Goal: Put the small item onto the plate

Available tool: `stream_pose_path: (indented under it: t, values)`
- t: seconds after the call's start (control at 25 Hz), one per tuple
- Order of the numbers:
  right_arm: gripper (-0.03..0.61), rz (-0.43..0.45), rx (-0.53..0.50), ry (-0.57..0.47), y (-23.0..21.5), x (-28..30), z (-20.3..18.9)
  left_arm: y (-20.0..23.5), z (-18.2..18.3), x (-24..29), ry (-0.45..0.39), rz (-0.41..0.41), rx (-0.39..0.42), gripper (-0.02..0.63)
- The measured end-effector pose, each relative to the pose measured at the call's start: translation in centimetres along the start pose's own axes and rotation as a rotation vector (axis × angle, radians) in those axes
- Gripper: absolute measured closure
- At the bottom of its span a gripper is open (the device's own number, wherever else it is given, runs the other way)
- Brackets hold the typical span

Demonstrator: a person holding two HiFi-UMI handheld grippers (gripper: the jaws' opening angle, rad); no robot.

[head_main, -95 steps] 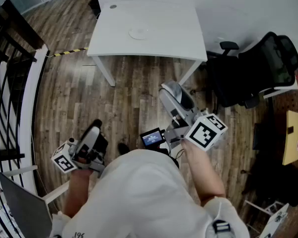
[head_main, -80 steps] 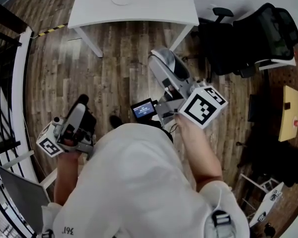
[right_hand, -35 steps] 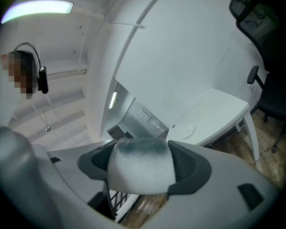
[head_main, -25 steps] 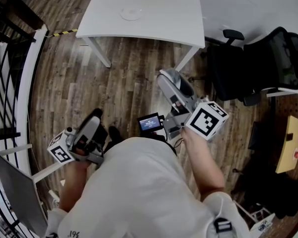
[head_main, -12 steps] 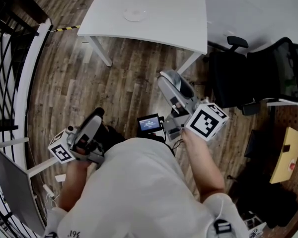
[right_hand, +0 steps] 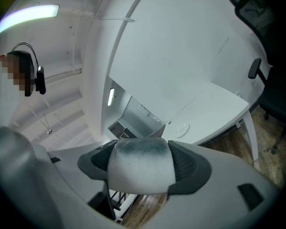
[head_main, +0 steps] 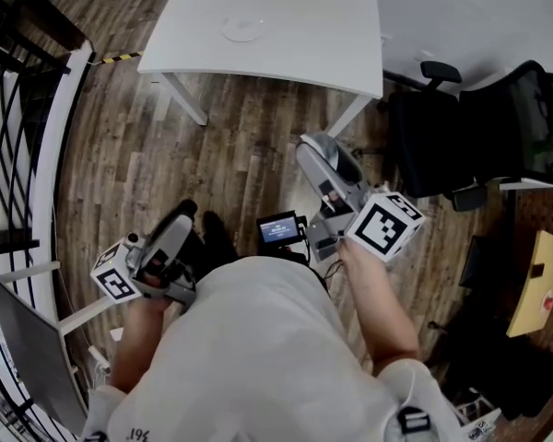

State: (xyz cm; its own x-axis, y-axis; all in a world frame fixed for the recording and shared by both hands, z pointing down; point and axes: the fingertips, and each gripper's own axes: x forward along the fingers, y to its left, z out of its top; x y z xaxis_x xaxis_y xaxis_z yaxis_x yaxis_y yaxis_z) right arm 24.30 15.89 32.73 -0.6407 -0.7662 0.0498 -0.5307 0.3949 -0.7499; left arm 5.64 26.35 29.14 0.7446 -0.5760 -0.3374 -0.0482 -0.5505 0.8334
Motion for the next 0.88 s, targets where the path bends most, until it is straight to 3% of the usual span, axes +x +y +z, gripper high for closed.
stream_pose_path:
  t: [0.24,0.4,0.88]
  values:
    - [0.262,-0.024,0.003,0.012,-0.6,2.1,-0.5,2.4,1.9,-0.1,-0.002,0.011,-0.03,0.5]
    - [0.262,-0.078,-0.002,-0.019,-1.6,3.5,0.4,4.4,3.7,1.2,0.038,-0.014,-0.066,0.5]
    - [0.262,-0.193,0.008,-0.074,-3.7,13.3,2.2,10.5,14.1,4.9,0.156,-0.062,-0.121,0.5]
